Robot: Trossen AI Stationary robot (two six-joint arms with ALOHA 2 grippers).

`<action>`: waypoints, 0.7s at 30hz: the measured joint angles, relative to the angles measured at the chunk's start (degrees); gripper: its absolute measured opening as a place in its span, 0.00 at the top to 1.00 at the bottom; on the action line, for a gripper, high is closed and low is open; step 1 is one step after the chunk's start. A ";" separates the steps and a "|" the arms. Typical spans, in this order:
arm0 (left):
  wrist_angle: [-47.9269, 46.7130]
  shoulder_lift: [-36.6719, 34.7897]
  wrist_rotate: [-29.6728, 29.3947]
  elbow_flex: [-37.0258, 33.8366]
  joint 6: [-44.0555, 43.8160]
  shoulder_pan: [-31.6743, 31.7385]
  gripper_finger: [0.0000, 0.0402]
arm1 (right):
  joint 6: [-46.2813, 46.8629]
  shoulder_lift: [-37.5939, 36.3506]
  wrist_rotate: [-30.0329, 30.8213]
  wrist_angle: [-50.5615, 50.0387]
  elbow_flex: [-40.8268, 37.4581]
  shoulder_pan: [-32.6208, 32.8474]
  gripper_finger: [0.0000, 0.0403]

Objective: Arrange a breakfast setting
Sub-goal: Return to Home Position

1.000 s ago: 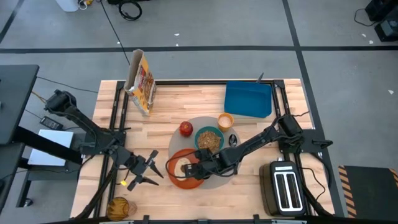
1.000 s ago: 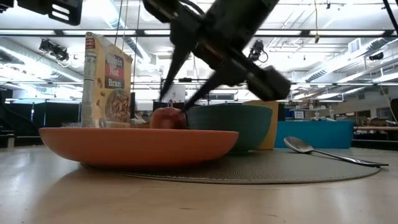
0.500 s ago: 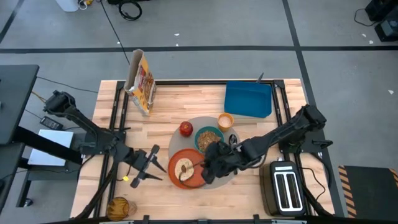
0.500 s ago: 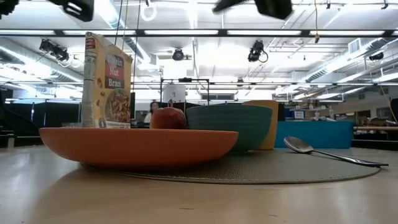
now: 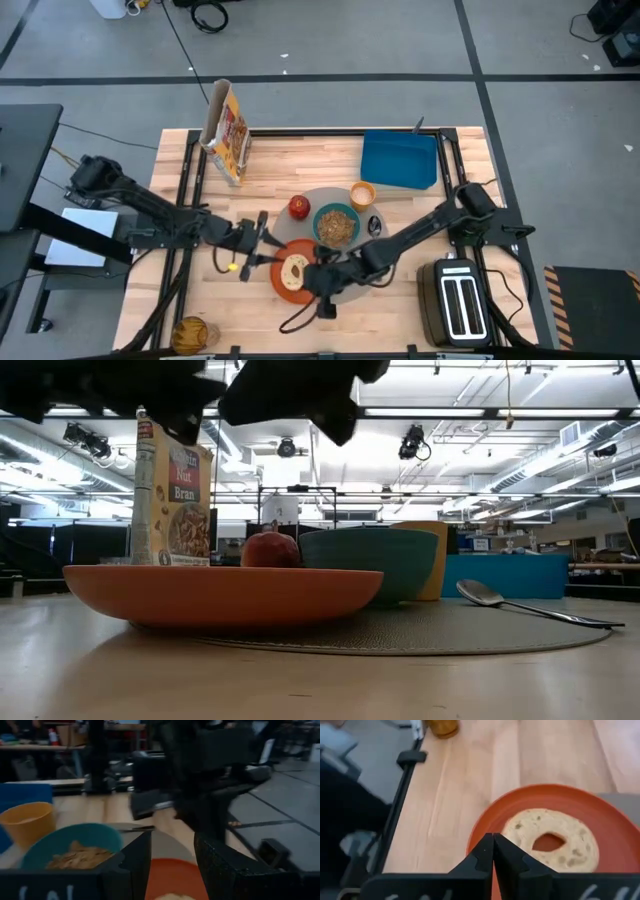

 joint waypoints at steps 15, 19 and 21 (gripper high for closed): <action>3.12 0.04 1.82 0.00 0.22 12.07 0.61 | -8.04 -28.12 -8.79 23.00 -33.87 -9.24 0.98; 3.28 0.04 3.10 0.00 0.20 14.70 0.61 | -0.34 -42.26 -3.87 23.58 -42.75 -9.20 0.96; 3.62 0.04 3.10 0.00 0.20 16.19 0.61 | 2.55 -48.23 -1.72 22.38 -45.78 -9.27 0.95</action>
